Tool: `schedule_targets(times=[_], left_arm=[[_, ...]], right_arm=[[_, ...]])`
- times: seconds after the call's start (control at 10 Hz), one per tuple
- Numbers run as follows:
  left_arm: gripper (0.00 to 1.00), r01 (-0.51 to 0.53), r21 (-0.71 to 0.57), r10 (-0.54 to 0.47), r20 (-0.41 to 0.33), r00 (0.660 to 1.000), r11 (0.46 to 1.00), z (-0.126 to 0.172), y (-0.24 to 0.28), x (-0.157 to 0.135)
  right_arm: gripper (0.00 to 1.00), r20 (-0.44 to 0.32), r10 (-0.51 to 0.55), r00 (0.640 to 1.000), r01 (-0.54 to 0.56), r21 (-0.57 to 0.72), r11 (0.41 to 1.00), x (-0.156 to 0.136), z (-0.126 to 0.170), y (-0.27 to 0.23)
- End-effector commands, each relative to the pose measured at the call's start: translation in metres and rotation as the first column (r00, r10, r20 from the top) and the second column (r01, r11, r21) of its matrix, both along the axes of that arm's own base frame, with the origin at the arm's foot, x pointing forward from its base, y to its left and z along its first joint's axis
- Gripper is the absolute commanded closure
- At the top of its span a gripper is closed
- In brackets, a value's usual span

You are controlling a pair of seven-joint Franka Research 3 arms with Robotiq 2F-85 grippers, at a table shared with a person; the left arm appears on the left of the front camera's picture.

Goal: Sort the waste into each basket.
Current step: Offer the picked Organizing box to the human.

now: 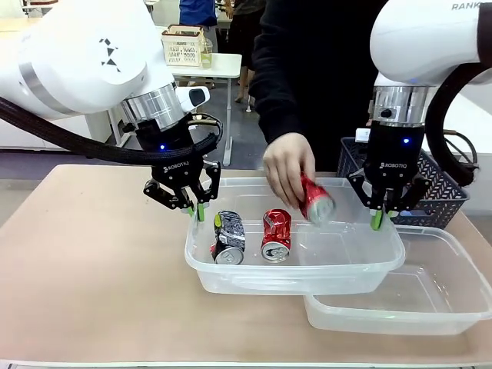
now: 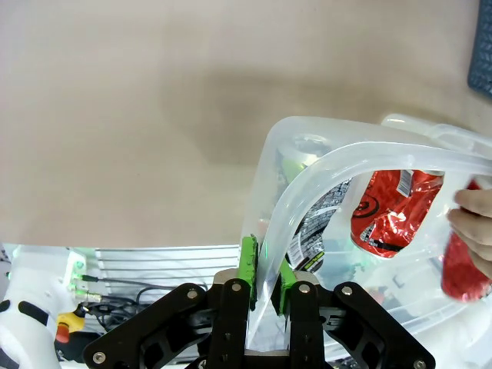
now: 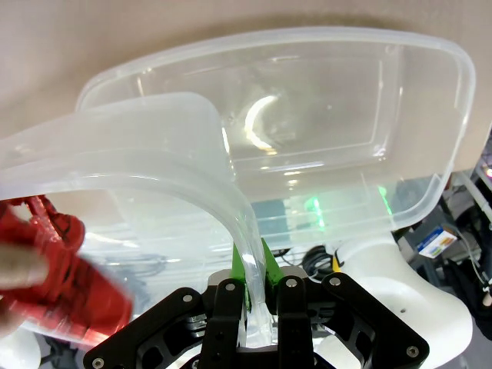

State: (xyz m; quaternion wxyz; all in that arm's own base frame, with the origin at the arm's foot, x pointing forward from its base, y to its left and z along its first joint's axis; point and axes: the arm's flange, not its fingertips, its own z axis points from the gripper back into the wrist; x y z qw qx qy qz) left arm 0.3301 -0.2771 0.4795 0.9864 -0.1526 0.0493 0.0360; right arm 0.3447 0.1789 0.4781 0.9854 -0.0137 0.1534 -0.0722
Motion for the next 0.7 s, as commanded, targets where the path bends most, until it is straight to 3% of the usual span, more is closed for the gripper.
schedule_targets(times=[0.0,0.6], left_arm=[[0.91,-0.013,-0.005,0.013,-0.004,1.0,1.0,0.0044,0.0021,-0.0038],[0.91,-0.013,-0.005,0.013,-0.004,1.0,1.0,0.0044,0.0021,-0.0038]], right_arm=[[0.94,0.0,0.002,1.0,-0.002,-0.008,1.0,0.0007,0.0048,-0.0018],[0.94,0.0,0.002,1.0,-0.002,-0.008,1.0,0.0007,0.0048,-0.0018]])
